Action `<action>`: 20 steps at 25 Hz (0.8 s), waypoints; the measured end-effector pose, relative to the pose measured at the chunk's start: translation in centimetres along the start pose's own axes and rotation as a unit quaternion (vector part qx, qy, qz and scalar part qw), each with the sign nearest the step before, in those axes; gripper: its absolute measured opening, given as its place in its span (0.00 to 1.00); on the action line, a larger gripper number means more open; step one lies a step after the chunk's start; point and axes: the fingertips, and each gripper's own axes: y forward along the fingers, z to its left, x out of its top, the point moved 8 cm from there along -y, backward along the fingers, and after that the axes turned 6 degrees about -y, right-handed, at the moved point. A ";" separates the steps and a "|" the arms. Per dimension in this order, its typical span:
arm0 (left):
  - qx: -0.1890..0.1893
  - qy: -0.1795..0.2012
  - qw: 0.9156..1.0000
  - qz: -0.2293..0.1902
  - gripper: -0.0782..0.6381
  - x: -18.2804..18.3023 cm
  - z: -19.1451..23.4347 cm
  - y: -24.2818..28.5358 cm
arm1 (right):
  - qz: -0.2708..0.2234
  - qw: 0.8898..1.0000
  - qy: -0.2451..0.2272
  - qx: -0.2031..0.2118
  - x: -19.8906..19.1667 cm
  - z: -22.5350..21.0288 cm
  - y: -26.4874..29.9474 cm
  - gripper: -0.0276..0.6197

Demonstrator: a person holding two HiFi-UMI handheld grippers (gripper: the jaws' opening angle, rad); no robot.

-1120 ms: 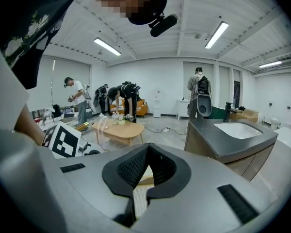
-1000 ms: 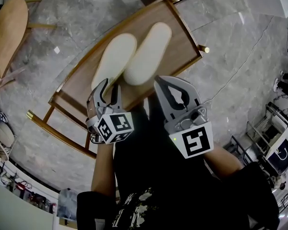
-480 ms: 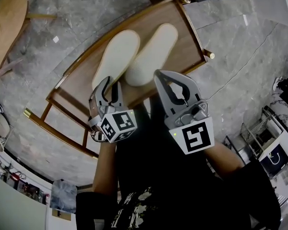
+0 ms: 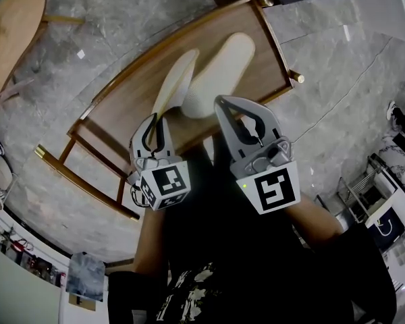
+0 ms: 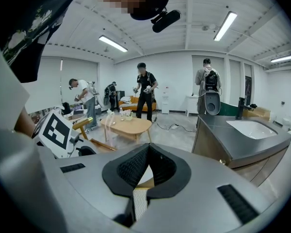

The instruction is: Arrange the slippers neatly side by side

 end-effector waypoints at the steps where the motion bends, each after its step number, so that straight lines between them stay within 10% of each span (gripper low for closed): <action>1: 0.001 -0.010 1.000 -0.004 0.15 -0.1 0.1 -0.3 | -0.001 1.000 -0.001 0.001 0.1 0.2 0.0 0.03; 12: 0.020 -0.194 0.978 -0.074 0.16 -1.9 2.2 -3.4 | 0.003 0.999 0.001 0.033 0.0 3.0 0.0 0.03; 20: -0.063 -0.398 0.907 -0.118 0.15 -4.3 3.0 -3.4 | 0.017 0.998 -0.011 0.066 -0.8 5.6 1.3 0.03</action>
